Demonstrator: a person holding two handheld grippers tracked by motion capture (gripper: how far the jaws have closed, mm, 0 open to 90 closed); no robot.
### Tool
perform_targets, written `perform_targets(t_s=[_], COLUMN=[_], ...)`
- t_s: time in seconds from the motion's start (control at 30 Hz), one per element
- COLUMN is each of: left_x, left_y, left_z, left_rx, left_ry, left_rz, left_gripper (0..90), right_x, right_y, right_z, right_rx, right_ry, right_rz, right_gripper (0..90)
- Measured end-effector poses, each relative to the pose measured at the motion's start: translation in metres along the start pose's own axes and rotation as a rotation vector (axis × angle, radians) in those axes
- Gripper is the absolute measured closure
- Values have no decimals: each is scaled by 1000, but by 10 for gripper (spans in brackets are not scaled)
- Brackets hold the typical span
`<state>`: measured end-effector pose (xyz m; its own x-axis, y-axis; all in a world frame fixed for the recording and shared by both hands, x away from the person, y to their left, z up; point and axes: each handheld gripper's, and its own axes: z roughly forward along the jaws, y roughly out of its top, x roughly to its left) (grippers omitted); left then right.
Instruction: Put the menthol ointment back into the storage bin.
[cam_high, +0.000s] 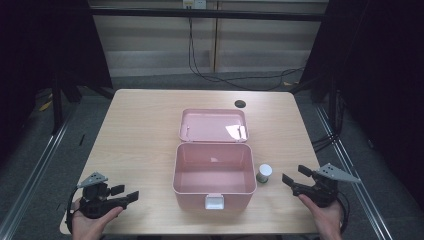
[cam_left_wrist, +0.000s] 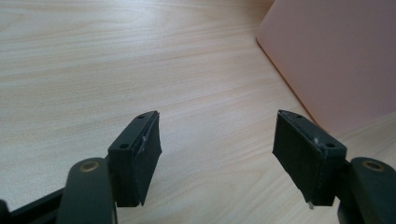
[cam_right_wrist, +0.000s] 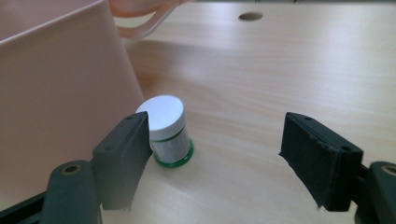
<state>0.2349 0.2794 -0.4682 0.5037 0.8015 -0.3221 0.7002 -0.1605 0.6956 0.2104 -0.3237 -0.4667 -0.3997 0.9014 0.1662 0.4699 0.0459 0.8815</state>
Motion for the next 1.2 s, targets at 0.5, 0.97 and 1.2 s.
perform_targets(t_s=[0.5,0.97,1.2], left_x=[0,0,0], left_y=[2,3,2], left_z=[-1,-2,-2], left_rx=[3,-1,-2], left_ry=[-19,-24,-22], left_rz=[26,26,19], left_gripper=[320,314,314], right_x=[-1,13,25], right_y=[10,34,56], right_z=[-4,-5,1], right_rx=[122,140,244], right_ry=[69,124,180], right_rz=[7,-81,-114], right_gripper=[286,460,340])
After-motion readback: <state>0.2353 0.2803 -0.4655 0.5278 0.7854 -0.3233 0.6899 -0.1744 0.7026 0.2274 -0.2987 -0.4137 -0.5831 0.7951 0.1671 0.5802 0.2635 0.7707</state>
